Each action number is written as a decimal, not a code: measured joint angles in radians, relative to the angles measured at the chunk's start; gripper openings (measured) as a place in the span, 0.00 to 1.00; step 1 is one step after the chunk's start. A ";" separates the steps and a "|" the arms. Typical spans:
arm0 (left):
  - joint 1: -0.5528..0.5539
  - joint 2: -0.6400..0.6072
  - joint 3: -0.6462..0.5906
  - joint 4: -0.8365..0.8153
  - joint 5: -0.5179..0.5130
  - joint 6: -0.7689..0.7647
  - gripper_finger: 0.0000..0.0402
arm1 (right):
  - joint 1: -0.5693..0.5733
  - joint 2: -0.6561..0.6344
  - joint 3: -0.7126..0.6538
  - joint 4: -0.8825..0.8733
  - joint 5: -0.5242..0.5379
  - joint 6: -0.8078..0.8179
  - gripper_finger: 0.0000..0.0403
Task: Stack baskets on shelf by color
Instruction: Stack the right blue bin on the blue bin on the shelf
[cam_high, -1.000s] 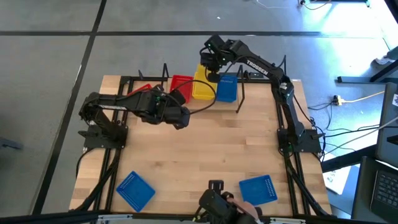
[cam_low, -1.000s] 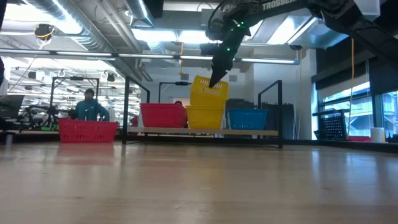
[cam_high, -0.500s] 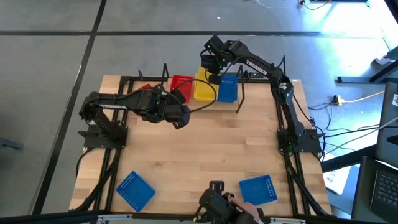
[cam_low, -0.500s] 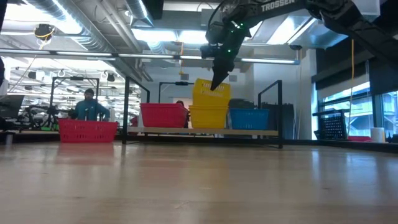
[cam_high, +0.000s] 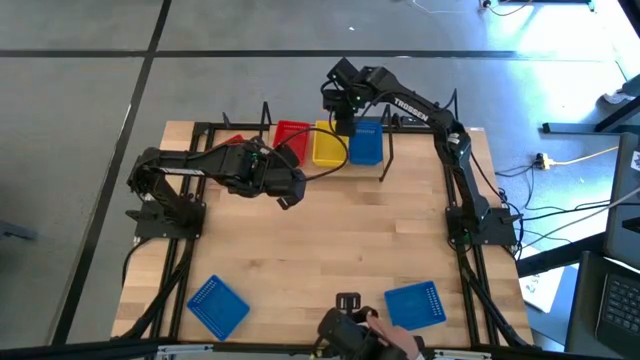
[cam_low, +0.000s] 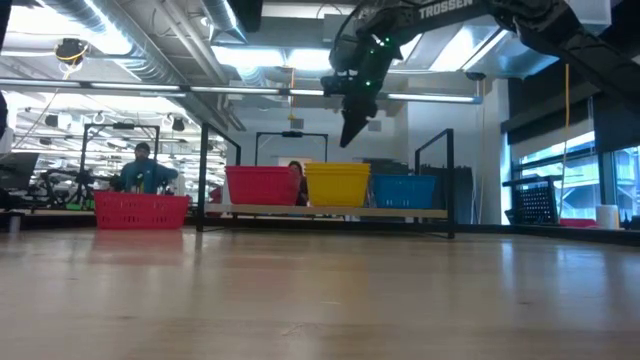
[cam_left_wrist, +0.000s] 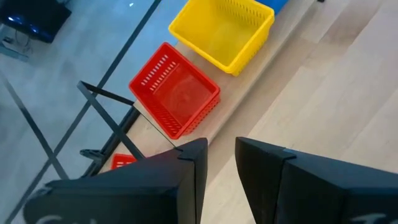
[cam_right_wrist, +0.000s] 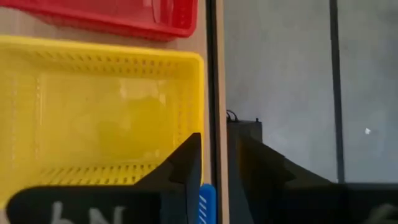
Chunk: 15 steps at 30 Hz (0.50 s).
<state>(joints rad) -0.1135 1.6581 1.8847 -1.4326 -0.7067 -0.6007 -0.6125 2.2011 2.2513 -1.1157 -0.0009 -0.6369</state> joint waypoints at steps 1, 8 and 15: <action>0.000 0.000 0.000 0.000 0.001 -0.005 0.18 | 0.002 -0.001 0.000 -0.007 0.009 0.000 0.25; 0.000 0.000 0.000 -0.136 0.141 -0.169 0.18 | 0.021 -0.005 0.105 -0.213 -0.116 -0.037 0.23; -0.063 -0.015 -0.010 -0.138 0.262 -0.205 0.18 | 0.064 -0.108 0.085 -0.333 -0.338 -0.048 0.22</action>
<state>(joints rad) -0.1761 1.6430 1.8748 -1.5708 -0.4450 -0.8055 -0.5484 2.0928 2.3367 -1.4489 -0.3387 -0.6846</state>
